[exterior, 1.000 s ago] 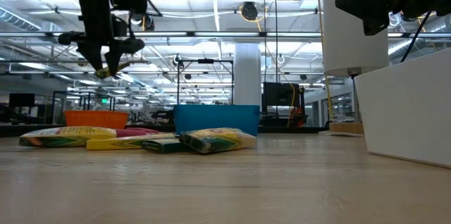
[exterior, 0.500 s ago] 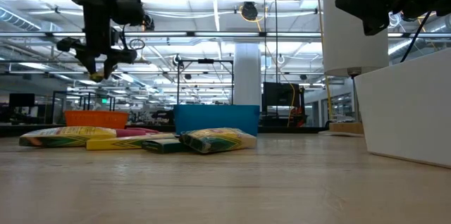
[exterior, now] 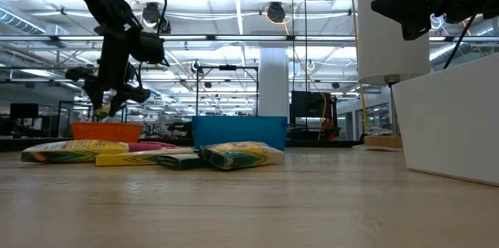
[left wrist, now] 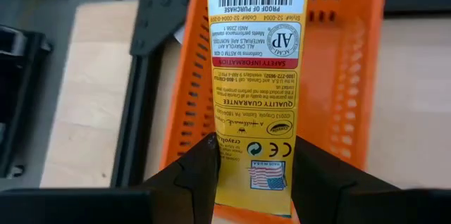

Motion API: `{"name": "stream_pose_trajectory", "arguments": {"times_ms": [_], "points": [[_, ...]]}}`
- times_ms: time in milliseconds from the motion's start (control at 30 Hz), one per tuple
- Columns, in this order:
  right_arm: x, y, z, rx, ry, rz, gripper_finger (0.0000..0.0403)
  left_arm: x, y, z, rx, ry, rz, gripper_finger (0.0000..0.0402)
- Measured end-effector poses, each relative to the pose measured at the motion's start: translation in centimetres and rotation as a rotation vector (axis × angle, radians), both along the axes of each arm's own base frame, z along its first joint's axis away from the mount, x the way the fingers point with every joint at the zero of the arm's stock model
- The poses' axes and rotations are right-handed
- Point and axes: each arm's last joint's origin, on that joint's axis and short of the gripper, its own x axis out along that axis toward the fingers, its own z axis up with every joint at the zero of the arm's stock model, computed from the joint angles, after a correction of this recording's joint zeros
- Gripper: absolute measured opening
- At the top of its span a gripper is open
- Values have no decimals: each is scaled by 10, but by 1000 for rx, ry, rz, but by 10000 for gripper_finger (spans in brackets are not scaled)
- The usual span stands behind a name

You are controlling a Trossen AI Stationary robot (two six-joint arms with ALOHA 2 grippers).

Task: Pick & Place School Supplies
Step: Put the yellow crayon pack into the orange bin

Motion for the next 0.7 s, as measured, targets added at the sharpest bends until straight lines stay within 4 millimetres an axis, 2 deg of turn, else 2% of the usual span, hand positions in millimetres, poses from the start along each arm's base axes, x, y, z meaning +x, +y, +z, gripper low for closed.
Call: {"name": "stream_pose_trajectory", "arguments": {"times_ms": [133,367,467,700], "points": [[0,0,0,1,-2,0,210,3,5,-7,20,19,17,150],[0,0,0,-1,1,0,210,1,10,-8,35,8,30,157],[0,0,0,-1,2,0,210,1,11,-8,32,6,20,186],[0,0,0,-2,3,0,210,1,11,-8,23,8,6,288]]}}
